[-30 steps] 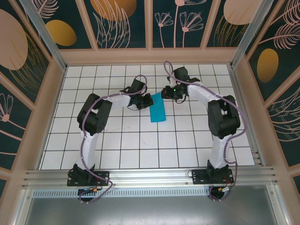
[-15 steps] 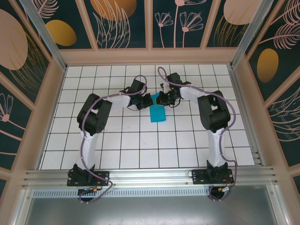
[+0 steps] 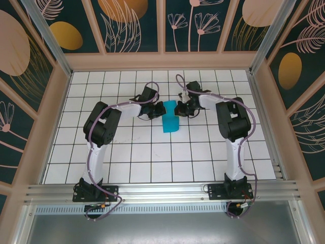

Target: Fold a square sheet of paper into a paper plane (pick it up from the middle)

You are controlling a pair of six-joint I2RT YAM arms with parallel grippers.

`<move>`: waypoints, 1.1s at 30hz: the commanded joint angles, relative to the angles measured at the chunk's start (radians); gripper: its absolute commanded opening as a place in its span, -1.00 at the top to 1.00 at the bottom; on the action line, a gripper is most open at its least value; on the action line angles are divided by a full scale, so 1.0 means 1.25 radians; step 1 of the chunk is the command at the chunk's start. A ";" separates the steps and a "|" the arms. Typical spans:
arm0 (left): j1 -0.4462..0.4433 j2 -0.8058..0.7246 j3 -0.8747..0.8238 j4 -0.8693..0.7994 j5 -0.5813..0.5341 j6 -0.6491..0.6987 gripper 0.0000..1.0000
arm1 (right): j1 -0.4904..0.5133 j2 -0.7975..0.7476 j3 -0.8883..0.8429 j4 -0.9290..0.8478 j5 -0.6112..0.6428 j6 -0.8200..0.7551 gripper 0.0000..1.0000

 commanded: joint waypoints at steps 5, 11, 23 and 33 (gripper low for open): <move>-0.002 0.083 -0.069 -0.120 -0.116 -0.004 0.87 | -0.060 -0.027 -0.095 -0.002 0.049 -0.030 0.93; -0.002 0.083 -0.068 -0.115 -0.114 -0.002 0.87 | -0.068 -0.103 -0.087 0.035 0.026 -0.006 0.92; -0.001 0.084 -0.069 -0.110 -0.107 -0.004 0.87 | 0.022 0.012 0.021 0.089 -0.052 0.060 0.92; -0.002 0.082 -0.086 -0.107 -0.113 -0.006 0.89 | -0.044 0.020 -0.030 0.076 0.038 0.060 0.93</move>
